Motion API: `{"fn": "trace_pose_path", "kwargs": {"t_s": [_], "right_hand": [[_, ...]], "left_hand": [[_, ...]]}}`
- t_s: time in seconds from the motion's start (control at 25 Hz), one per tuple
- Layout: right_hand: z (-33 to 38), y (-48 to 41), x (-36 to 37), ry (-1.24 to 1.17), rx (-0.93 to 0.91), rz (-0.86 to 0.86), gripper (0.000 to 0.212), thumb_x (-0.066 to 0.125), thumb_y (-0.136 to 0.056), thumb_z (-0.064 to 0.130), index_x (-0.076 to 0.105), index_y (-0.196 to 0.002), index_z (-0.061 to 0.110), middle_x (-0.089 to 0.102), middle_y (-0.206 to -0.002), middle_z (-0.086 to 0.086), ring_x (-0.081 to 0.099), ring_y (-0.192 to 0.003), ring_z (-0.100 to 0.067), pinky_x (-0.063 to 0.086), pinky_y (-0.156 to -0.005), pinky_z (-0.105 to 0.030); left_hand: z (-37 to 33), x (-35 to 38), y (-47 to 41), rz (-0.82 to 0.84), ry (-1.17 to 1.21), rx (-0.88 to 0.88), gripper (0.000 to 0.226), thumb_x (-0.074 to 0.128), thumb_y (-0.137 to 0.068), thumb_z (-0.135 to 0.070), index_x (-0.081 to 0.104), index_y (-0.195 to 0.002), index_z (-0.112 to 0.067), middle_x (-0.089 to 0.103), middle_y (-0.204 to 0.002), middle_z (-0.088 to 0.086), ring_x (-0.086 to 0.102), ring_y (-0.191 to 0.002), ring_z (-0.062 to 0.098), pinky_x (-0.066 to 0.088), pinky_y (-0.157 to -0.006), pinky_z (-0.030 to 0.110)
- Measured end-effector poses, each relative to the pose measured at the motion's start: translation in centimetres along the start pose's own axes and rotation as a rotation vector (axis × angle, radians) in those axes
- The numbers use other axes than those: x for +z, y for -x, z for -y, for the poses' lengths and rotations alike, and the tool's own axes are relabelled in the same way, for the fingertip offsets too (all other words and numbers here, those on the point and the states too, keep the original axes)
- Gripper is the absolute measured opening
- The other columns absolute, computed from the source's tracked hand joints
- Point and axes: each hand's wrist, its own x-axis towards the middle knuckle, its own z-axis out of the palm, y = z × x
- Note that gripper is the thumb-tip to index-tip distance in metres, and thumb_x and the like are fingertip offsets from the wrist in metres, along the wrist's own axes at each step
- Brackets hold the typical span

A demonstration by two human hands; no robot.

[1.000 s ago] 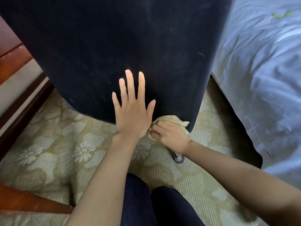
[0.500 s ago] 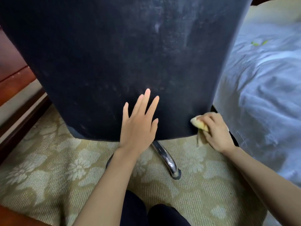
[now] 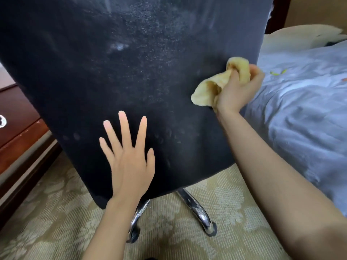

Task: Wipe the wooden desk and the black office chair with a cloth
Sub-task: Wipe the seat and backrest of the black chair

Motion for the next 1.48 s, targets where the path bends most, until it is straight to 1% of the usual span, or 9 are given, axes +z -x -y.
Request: {"fn": "trace_pose_path", "kwargs": {"t_s": [0.2, 0.32, 0.48, 0.64, 0.8, 1.04, 1.16, 1.36, 1.48], "right_hand": [[1.3, 4.7, 3.0, 0.094, -0.329, 0.115, 0.015, 0.058, -0.078, 0.007, 0.059, -0.092, 0.013, 0.052, -0.09, 0.007, 0.05, -0.082, -0.01, 0.037, -0.079, -0.012], [-2.5, 7.9, 0.6, 0.214, -0.558, 0.442, 0.011, 0.051, -0.075, 0.014, 0.058, -0.084, 0.012, 0.051, -0.084, -0.006, 0.046, -0.078, -0.023, 0.035, -0.077, -0.028], [-7.4, 8.4, -3.8, 0.324, -0.864, 0.759, 0.027, 0.052, -0.073, 0.011, 0.054, -0.099, 0.012, 0.05, -0.1, -0.005, 0.043, -0.089, -0.022, 0.029, -0.092, -0.02], [-11.5, 9.2, -9.6, 0.555, -1.191, 1.294, 0.028, 0.066, -0.07, 0.0, 0.069, -0.097, 0.006, 0.064, -0.093, -0.01, 0.058, -0.075, -0.028, 0.043, -0.077, -0.034], [-10.5, 8.2, -9.6, 0.678, -1.421, 1.587, 0.034, 0.084, -0.054, 0.0, 0.073, -0.082, 0.014, 0.068, -0.083, -0.001, 0.062, -0.069, -0.018, 0.049, -0.064, -0.025], [-2.6, 6.4, -2.5, 0.512, -1.402, 1.557, 0.015, 0.06, -0.075, -0.01, 0.07, -0.084, -0.004, 0.066, -0.084, -0.019, 0.062, -0.072, -0.032, 0.053, -0.064, -0.038], [1.2, 6.7, 1.2, 0.488, -1.344, 1.392, 0.024, 0.051, -0.078, -0.006, 0.07, -0.093, -0.004, 0.066, -0.092, -0.023, 0.063, -0.083, -0.037, 0.052, -0.073, -0.046], [4.9, 8.3, 6.4, 0.18, -1.321, 0.859, 0.03, 0.056, -0.068, -0.017, 0.071, -0.09, -0.003, 0.065, -0.091, -0.018, 0.047, -0.088, -0.027, 0.029, -0.085, -0.021], [2.5, 10.1, 5.3, 0.191, -1.305, 0.887, 0.036, 0.059, -0.058, -0.016, 0.072, -0.089, -0.004, 0.065, -0.091, -0.021, 0.044, -0.088, -0.026, 0.031, -0.083, -0.028]], "left_hand": [[0.8, 0.1, -0.1, -0.026, 0.035, -0.056, 0.082, 0.057, -0.088, -0.024, 0.008, -0.153, -0.023, -0.009, -0.157, 0.023, -0.01, -0.143, 0.046, 0.008, -0.111, 0.065], [1.3, 0.3, -0.1, -0.017, 0.045, -0.082, 0.082, 0.057, -0.089, -0.025, 0.006, -0.153, -0.022, -0.011, -0.157, 0.023, -0.011, -0.143, 0.044, 0.007, -0.112, 0.063], [1.3, 0.8, 0.0, 0.02, 0.073, -0.128, 0.082, 0.055, -0.091, -0.026, 0.001, -0.153, -0.022, -0.016, -0.157, 0.021, -0.015, -0.143, 0.041, 0.005, -0.113, 0.062], [1.3, 0.6, 0.2, 0.012, 0.113, -0.107, 0.084, 0.055, -0.091, -0.025, -0.002, -0.153, -0.025, -0.018, -0.157, 0.017, -0.016, -0.144, 0.039, 0.004, -0.112, 0.061], [3.8, -0.2, 0.4, -0.017, 0.185, -0.245, 0.088, 0.057, -0.09, -0.023, -0.007, -0.151, -0.032, -0.024, -0.157, 0.008, -0.019, -0.144, 0.035, 0.0, -0.113, 0.059], [8.1, -0.6, -0.1, -0.04, 0.599, -0.626, 0.107, 0.069, -0.086, -0.026, -0.016, -0.149, -0.029, -0.026, -0.157, 0.005, -0.012, -0.146, 0.028, 0.005, -0.117, 0.053], [8.7, -0.3, -0.1, -0.03, 0.826, -0.604, 0.114, 0.075, -0.081, -0.025, -0.016, -0.149, -0.031, 0.003, -0.161, -0.001, 0.009, -0.147, 0.017, 0.015, -0.118, 0.045], [8.9, 0.0, -0.1, -0.069, 0.724, -0.604, 0.121, 0.084, -0.069, -0.027, -0.006, -0.15, -0.033, 0.036, -0.145, 0.005, 0.034, -0.133, 0.023, 0.034, -0.109, 0.045], [9.4, 0.1, 0.1, -0.051, 0.674, -0.582, 0.12, 0.085, -0.068, -0.027, -0.002, -0.15, -0.033, 0.041, -0.138, 0.007, 0.038, -0.125, 0.021, 0.037, -0.103, 0.043]]}}
